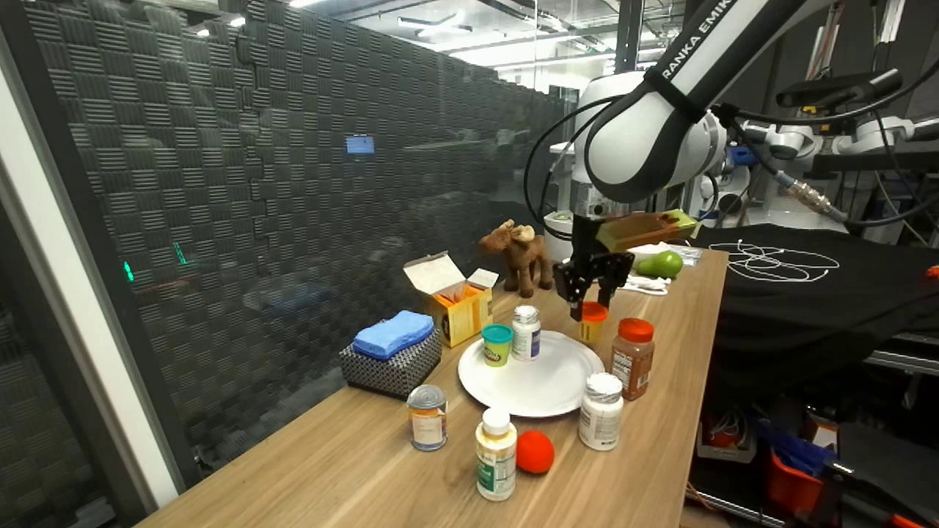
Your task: Pick up the bottles and small containers from the table and put them on the white plate.
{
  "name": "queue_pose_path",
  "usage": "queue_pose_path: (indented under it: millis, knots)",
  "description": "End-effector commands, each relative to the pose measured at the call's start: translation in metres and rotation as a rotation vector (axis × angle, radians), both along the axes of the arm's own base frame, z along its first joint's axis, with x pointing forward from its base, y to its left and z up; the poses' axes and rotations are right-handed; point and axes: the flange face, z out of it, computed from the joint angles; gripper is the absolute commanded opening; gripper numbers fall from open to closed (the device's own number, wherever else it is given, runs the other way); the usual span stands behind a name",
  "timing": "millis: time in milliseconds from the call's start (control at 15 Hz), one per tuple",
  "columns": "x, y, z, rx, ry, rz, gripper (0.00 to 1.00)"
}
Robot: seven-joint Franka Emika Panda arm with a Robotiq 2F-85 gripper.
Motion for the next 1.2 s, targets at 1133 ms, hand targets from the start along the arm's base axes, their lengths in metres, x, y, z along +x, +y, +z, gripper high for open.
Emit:
queue_pose_path:
  millis: [1133]
  knots:
    - [0.013, 0.059, 0.005, 0.037, -0.013, 0.329, 0.29]
